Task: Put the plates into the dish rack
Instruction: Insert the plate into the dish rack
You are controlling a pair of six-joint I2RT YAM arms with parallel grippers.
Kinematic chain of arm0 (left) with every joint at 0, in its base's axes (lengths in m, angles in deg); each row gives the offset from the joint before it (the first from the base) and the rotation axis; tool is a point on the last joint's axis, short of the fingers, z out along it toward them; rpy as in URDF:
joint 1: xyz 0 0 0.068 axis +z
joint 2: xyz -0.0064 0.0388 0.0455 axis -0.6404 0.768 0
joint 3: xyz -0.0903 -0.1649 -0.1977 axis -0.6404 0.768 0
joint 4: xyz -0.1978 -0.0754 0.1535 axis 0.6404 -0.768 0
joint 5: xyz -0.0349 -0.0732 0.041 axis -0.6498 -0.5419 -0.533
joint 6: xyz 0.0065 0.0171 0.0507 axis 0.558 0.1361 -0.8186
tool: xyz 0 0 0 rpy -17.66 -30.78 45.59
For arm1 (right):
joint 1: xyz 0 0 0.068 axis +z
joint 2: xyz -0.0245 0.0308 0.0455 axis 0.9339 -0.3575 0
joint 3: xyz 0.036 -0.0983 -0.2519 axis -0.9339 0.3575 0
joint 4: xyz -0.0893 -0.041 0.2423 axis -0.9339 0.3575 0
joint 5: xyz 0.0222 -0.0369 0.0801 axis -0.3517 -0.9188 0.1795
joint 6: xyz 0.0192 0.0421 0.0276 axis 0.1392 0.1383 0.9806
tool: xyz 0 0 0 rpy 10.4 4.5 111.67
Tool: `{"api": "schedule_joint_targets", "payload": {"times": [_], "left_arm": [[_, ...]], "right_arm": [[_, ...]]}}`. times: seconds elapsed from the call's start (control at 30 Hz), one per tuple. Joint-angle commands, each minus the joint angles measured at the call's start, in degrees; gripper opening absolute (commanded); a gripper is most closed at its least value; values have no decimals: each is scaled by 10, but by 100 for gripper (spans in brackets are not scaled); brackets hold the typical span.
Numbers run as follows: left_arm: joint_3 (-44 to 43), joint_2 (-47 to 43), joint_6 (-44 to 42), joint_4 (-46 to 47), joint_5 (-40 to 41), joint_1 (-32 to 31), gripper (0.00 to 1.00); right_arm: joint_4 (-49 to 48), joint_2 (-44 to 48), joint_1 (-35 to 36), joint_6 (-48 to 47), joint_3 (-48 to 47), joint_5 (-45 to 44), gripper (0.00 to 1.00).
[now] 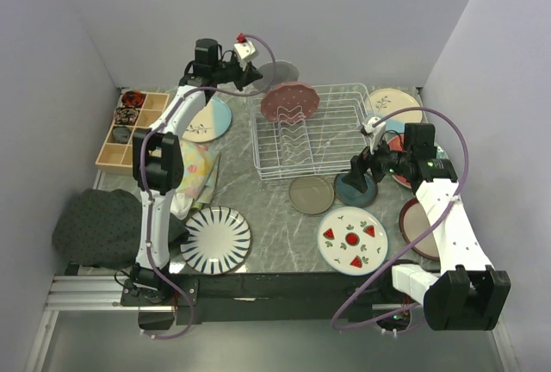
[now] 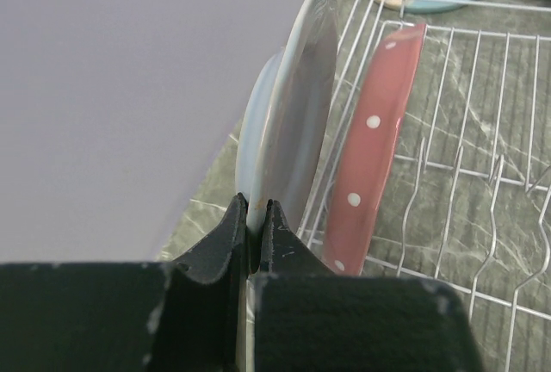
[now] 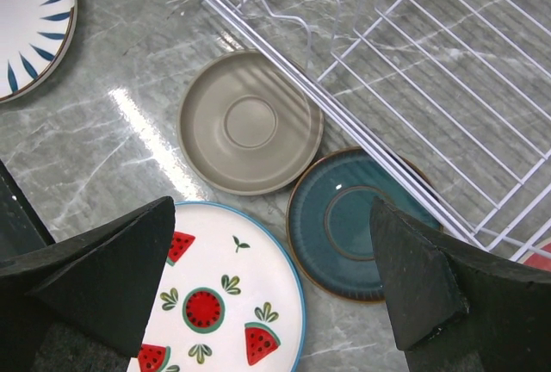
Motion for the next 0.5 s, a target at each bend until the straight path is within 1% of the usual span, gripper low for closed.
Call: {"api": "schedule_joint_targets", "payload": {"times": [0.0, 0.2, 0.47], "left_arm": [[-36, 3, -7, 49, -21, -11, 1], [-44, 21, -14, 41, -19, -17, 1], [-46, 38, -72, 10, 22, -35, 1]], "right_arm": [[0, 5, -4, -5, -25, 13, 100], [0, 2, -4, -5, -26, 12, 100], [1, 4, -4, -7, -25, 14, 100]]}}
